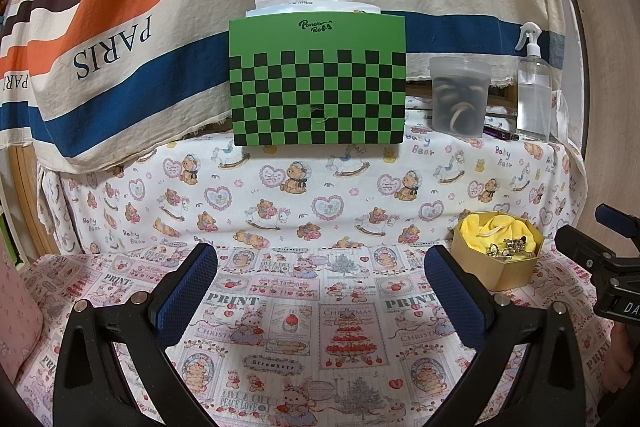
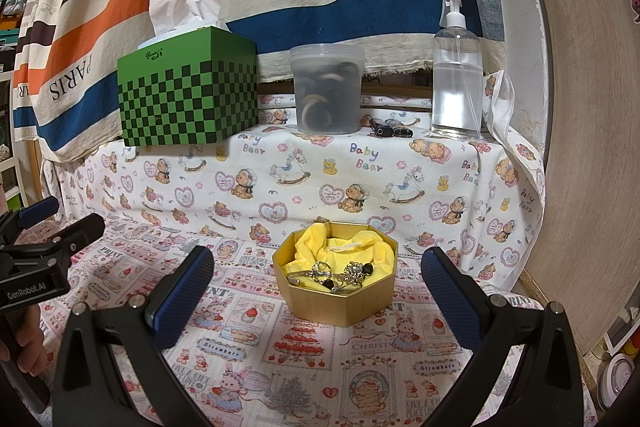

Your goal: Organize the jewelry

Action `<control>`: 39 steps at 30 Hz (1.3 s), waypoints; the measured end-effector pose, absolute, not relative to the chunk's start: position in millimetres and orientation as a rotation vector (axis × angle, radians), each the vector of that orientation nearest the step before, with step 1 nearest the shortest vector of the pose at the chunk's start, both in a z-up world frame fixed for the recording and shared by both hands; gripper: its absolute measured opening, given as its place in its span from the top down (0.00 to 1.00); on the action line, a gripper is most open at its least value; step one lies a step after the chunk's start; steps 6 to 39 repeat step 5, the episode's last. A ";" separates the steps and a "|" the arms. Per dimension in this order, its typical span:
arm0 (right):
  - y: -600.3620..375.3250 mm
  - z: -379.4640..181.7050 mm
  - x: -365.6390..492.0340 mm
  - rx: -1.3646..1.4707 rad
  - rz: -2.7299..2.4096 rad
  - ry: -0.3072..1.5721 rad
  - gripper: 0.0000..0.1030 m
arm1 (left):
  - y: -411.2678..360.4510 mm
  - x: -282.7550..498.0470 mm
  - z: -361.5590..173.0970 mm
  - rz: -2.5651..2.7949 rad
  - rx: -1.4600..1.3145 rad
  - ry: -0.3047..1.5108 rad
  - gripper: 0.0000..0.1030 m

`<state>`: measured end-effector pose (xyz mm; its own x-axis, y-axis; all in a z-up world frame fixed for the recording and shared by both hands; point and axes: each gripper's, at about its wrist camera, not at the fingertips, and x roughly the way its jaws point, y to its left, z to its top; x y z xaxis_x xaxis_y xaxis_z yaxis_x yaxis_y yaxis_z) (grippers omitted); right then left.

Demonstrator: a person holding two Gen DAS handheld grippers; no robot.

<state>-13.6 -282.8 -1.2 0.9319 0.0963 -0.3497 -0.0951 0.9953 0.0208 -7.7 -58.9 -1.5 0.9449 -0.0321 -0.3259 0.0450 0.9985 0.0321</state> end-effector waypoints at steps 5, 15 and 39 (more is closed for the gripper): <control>-283.3 -1.4 -13.5 0.003 0.098 0.360 0.00 | -58.8 -8.1 -1.4 -0.040 0.039 0.331 0.00; -283.3 -1.4 -13.5 0.003 0.098 0.360 0.00 | -58.8 -8.1 -1.4 -0.040 0.039 0.331 0.00; -283.3 -1.4 -13.5 0.003 0.098 0.360 0.00 | -58.8 -8.1 -1.4 -0.040 0.039 0.331 0.00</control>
